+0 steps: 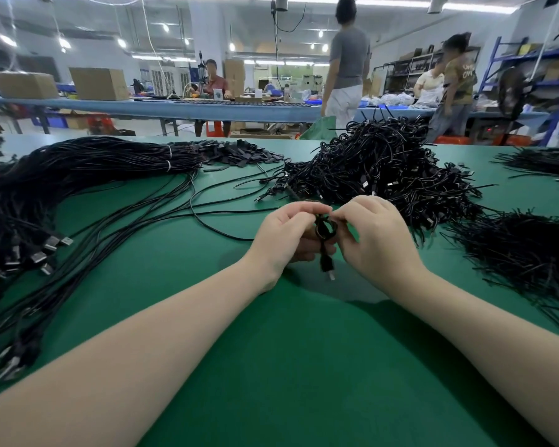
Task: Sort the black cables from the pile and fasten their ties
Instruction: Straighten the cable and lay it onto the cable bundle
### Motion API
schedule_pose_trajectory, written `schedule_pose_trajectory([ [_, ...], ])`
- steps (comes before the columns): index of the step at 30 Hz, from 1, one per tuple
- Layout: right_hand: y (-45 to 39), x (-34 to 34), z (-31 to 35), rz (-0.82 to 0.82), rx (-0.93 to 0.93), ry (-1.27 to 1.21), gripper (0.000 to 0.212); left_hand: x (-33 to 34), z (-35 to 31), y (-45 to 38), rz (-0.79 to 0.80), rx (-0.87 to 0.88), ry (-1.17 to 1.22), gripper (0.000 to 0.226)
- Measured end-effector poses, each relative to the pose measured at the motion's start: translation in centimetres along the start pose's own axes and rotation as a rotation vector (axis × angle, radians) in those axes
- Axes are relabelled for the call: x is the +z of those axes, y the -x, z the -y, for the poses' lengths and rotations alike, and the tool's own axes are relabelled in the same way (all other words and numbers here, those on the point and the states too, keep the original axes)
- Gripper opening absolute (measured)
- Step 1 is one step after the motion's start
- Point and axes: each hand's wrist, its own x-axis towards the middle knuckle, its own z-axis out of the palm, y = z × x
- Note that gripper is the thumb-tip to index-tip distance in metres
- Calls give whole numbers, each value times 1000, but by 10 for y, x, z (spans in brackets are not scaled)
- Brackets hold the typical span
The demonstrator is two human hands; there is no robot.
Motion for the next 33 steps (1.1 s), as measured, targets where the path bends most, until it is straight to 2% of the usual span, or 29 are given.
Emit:
schedule_pose_trajectory([
  [2,2,-2,-3,-8,87,-55,6,1,3,-1,38,1,-33,43],
  [4,4,-2,-5,-13,132,-109,5,0,7,-2,32,72,-129,46],
  [7,4,1,-3,0,160,-164,3,-2,11,-3,-24,206,-290,37],
  [9,4,2,-1,28,188,-196,4,-4,11,-4,-117,270,-384,33],
  [12,4,2,-1,45,255,-226,6,-4,12,-4,-165,311,-432,28],
  [15,4,2,0,11,261,-266,13,-3,12,-5,-161,282,-408,24],
  [19,2,4,3,-58,248,-251,5,-1,12,-4,-142,182,-265,6],
  [22,1,1,0,-16,79,-98,7,-2,10,-4,-67,93,-189,8],
  [24,1,-1,-1,9,-66,45,9,-4,7,-6,-45,5,-138,29],
  [26,2,0,-1,18,-119,100,17,-8,6,-6,-32,-27,-98,47],
  [28,3,2,1,24,-85,69,15,-10,7,-5,-20,-5,-77,41],
  [30,5,3,1,15,-16,14,4,-7,6,-2,-44,28,-100,28],
  [33,7,4,-2,12,84,-71,5,-5,8,-1,-98,39,-181,44],
])
